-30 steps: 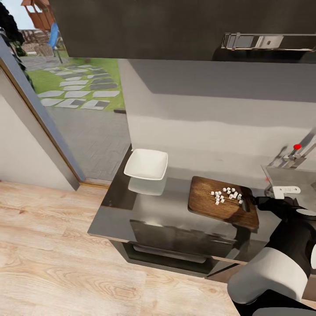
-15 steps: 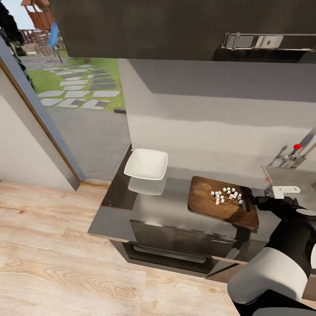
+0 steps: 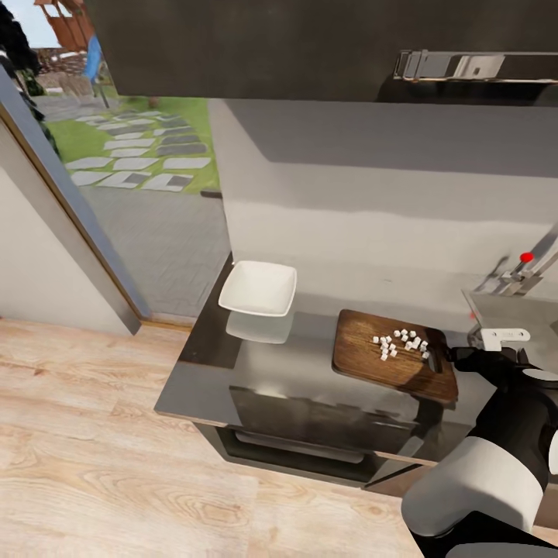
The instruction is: In the kitchen, take the Vidalia onion out of the sink, dice it on the chopping board with the paring knife, put the diced onion into the bowl on the countertop, then place both the paring knife and the chopping board into the sink.
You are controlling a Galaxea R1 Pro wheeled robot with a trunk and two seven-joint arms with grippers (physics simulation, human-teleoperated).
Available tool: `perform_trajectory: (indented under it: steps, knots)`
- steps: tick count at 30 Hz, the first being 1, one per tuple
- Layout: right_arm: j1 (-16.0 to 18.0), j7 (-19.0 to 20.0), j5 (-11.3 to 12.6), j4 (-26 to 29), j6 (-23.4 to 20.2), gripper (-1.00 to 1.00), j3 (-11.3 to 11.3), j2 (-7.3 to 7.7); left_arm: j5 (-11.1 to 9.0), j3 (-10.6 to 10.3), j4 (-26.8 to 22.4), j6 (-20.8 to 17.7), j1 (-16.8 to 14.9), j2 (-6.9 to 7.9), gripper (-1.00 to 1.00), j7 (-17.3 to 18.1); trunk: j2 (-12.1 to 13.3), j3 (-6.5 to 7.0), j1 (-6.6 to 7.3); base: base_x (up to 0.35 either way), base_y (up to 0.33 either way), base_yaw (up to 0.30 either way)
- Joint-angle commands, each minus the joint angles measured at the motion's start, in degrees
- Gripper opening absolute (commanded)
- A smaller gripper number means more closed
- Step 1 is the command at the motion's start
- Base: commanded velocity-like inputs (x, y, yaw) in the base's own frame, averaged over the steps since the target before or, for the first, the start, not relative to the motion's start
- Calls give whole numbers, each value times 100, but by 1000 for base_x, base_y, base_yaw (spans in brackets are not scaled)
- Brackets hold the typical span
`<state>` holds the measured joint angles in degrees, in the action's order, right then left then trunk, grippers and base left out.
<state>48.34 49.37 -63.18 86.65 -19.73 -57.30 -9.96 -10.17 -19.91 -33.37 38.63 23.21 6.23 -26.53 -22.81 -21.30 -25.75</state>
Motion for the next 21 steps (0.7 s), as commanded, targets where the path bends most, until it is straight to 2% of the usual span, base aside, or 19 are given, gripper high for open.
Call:
perform_trajectory:
  steps: [1, 21]
  knots:
    - [9, 36, -27, 9, -14, 100, -10, -4, -56, -48, -12, 13, 0, 10, 100, -34, -11, -14, -4, 0, 0, 0]
    - [9, 37, -28, 9, -14, 100, -10, -4, -56, -48, -12, 13, 0, 10, 100, -32, -11, -118, -4, 0, 0, 0]
